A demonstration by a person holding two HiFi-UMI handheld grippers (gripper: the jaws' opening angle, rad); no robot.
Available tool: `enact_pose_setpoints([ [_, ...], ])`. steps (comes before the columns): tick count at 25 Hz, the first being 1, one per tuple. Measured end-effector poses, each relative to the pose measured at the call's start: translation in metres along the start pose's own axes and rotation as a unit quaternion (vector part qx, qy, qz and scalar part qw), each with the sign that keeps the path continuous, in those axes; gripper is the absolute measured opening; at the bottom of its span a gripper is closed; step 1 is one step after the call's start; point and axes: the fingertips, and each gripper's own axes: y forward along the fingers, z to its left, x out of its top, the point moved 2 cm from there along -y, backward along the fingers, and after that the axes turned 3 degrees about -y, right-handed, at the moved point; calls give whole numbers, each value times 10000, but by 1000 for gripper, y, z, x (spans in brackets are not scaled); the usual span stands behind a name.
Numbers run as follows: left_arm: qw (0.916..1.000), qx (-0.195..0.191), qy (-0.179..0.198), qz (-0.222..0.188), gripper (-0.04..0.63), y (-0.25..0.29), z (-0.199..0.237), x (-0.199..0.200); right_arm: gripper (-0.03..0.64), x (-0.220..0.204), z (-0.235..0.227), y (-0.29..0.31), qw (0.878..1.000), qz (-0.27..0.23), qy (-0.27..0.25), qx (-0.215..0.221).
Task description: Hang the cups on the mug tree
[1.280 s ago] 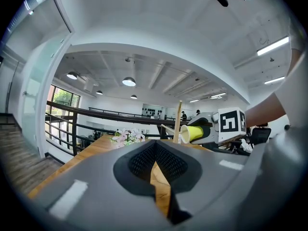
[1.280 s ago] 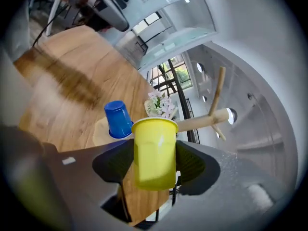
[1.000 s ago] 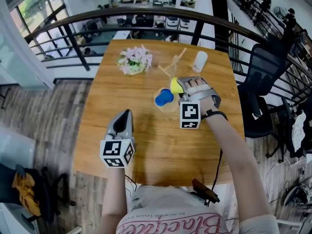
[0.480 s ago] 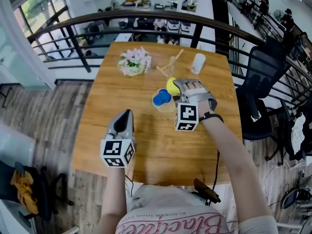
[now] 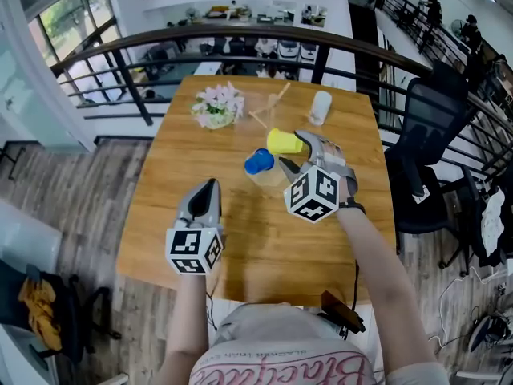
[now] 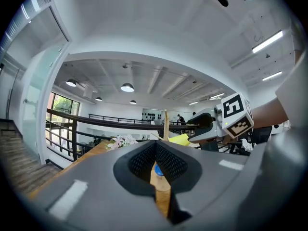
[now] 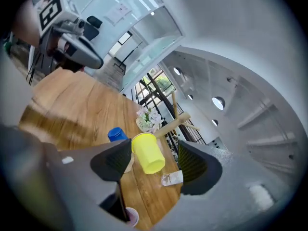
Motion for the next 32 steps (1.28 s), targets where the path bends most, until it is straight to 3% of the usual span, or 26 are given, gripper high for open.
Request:
enact_pose_setpoints([
  [7, 9998, -31, 193, -91, 11, 5, -20, 10, 288, -10, -28, -39, 9860, -566, 1511, -410],
  [14, 9993, -35, 319, -210, 11, 6, -36, 19, 287, -40, -48, -71, 9484, -1089, 2897, -685],
  [24, 9988, -102, 457, -114, 11, 5, -55, 15, 287, -89, -39, -102, 8930, -1421, 4154, -992],
  [32, 9988, -135, 453, 133, 11, 1, -65, 1, 287, -124, -15, -99, 8789, -1162, 4505, -1054],
])
